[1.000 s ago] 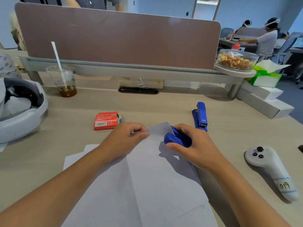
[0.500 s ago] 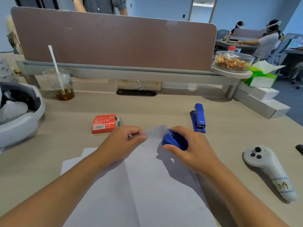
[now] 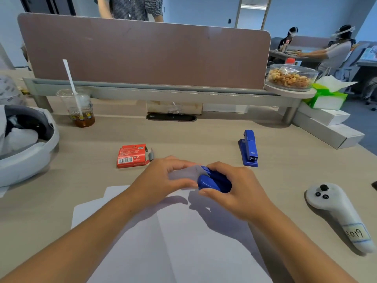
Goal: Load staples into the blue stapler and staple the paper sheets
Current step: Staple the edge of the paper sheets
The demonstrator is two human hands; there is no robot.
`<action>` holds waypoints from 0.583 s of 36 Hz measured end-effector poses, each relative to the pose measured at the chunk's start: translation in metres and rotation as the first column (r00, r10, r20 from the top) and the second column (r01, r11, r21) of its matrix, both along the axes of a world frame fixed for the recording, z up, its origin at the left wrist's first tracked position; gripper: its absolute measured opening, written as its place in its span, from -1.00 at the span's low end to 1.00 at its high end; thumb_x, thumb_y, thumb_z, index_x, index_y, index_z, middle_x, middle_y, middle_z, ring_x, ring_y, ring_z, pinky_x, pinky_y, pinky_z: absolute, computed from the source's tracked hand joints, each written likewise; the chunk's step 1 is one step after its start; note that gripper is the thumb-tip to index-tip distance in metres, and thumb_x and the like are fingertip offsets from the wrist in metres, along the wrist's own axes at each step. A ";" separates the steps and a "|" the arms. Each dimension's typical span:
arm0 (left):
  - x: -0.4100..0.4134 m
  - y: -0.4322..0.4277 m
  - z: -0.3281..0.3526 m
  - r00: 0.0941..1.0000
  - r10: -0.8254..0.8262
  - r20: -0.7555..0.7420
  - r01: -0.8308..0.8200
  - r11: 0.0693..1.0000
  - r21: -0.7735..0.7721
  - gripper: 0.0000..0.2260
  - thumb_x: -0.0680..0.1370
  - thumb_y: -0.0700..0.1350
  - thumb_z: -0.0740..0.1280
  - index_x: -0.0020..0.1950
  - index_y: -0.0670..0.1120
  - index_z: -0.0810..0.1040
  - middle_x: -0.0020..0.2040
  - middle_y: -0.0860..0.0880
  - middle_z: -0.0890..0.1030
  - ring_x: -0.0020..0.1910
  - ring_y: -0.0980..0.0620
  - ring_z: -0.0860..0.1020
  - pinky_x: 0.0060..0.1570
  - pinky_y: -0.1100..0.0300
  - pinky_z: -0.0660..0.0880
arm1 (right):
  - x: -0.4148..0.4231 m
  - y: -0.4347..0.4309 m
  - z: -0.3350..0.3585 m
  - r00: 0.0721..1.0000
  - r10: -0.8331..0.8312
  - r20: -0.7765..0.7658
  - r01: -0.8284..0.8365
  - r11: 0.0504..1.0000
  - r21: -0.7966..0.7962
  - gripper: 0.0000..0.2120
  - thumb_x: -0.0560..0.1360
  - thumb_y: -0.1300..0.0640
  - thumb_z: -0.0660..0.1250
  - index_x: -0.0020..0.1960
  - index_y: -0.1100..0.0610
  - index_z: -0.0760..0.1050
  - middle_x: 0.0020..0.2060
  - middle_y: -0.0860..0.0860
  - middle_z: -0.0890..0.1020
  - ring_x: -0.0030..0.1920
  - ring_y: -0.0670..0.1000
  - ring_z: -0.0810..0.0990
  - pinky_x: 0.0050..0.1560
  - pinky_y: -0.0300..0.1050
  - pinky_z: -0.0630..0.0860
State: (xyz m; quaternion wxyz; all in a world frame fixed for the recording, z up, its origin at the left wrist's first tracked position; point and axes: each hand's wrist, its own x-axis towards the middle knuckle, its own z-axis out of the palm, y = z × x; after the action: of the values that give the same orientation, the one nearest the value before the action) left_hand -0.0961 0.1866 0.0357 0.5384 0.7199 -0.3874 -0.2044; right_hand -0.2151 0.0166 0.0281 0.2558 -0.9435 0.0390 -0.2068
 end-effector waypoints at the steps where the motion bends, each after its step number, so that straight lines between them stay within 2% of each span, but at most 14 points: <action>1: 0.000 0.000 0.001 1.000 0.003 -0.003 -0.003 1.000 -0.007 -0.69 0.43 -0.21 0.51 0.02 0.19 0.70 0.07 0.04 0.61 -0.02 0.27 0.59 -0.24 0.50 0.49 | 0.000 0.000 0.000 1.000 0.005 -0.004 -0.005 1.000 0.004 -0.63 0.36 -0.26 0.35 0.07 -0.09 0.54 -0.23 -0.19 0.63 -0.25 -0.06 0.57 -0.21 -0.11 0.51; 6: 0.007 -0.001 -0.002 0.992 0.035 0.121 -0.039 0.999 0.036 -0.71 0.38 -0.11 0.57 -0.08 0.28 0.70 0.03 0.13 0.64 0.01 0.22 0.60 -0.11 0.43 0.47 | 0.001 0.001 -0.001 0.999 0.027 -0.032 -0.027 0.999 -0.027 -0.64 0.38 -0.24 0.36 0.07 -0.06 0.51 -0.24 -0.17 0.62 -0.25 -0.05 0.56 -0.19 -0.05 0.52; 10: 0.010 -0.004 -0.005 0.984 0.067 0.165 -0.074 0.997 0.037 -0.71 0.38 -0.10 0.57 0.01 0.23 0.71 0.05 0.13 0.63 0.05 0.20 0.59 0.07 0.26 0.49 | 0.001 0.001 0.002 1.000 0.019 0.008 -0.018 0.999 -0.042 -0.63 0.38 -0.24 0.37 0.08 -0.05 0.52 -0.24 -0.17 0.62 -0.25 -0.04 0.55 -0.22 -0.11 0.50; 16: 0.006 -0.005 -0.002 0.968 0.054 0.246 -0.066 0.997 0.041 -0.70 0.38 -0.11 0.56 -0.02 0.27 0.68 0.02 0.14 0.63 0.05 0.21 0.57 0.04 0.31 0.42 | 0.000 -0.001 0.000 1.000 0.011 0.023 -0.009 0.999 -0.050 -0.68 0.37 -0.18 0.42 0.06 -0.07 0.52 -0.26 -0.23 0.58 -0.28 -0.09 0.52 -0.25 -0.24 0.45; 21: 0.010 -0.005 -0.002 0.963 0.077 0.257 -0.100 0.992 0.078 -0.77 0.35 0.00 0.58 -0.07 0.27 0.71 -0.05 0.17 0.67 0.02 0.21 0.57 0.06 0.21 0.47 | 0.001 -0.003 0.002 0.998 0.053 -0.041 -0.054 0.998 -0.029 -0.67 0.40 -0.17 0.41 0.10 -0.09 0.50 -0.22 -0.23 0.60 -0.23 -0.10 0.55 -0.22 -0.27 0.45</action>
State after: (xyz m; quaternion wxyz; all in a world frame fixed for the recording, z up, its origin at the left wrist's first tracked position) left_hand -0.0864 0.1819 0.0333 0.4602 0.7801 -0.4109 -0.1038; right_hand -0.2137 0.0137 0.0306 0.2460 -0.9520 0.0159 -0.1815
